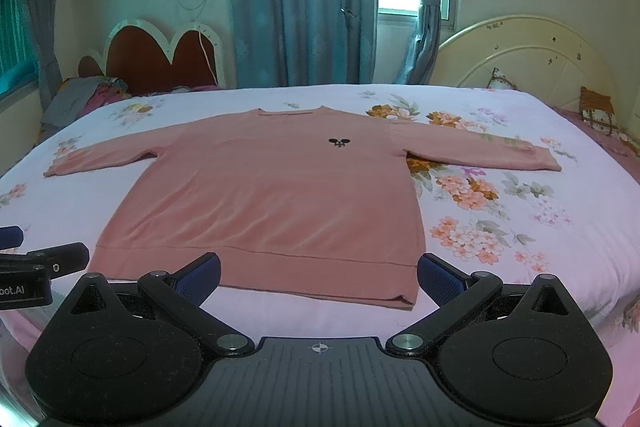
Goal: Fold small clothes
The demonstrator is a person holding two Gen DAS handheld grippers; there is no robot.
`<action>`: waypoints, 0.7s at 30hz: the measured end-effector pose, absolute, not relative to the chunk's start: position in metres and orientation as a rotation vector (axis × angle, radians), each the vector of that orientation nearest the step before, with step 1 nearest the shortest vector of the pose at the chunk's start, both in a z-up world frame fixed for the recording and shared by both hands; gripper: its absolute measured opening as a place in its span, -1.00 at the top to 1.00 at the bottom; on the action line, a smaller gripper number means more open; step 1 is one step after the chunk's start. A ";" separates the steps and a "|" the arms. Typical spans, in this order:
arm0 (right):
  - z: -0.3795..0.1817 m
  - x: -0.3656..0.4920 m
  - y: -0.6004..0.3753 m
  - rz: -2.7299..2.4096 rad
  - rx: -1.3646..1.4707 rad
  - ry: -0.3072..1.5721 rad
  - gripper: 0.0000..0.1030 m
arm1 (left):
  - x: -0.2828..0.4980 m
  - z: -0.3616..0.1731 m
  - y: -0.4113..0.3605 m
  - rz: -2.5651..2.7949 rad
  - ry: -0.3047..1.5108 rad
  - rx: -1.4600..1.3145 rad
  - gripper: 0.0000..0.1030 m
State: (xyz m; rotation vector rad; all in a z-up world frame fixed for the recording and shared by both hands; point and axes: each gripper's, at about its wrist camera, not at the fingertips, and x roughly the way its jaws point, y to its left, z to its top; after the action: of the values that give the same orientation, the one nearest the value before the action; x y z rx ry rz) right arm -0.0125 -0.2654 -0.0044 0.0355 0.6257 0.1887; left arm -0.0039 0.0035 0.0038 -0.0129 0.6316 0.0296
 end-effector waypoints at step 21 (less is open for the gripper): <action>-0.007 -0.013 -0.266 0.193 0.036 0.630 -1.00 | -0.003 0.002 0.003 0.028 0.638 -0.010 -1.00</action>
State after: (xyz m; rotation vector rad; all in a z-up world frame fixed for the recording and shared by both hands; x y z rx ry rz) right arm -0.0129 -0.2662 -0.0069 0.0364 0.6301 0.1927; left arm -0.0026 0.0032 0.0015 -0.0096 0.6382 0.0276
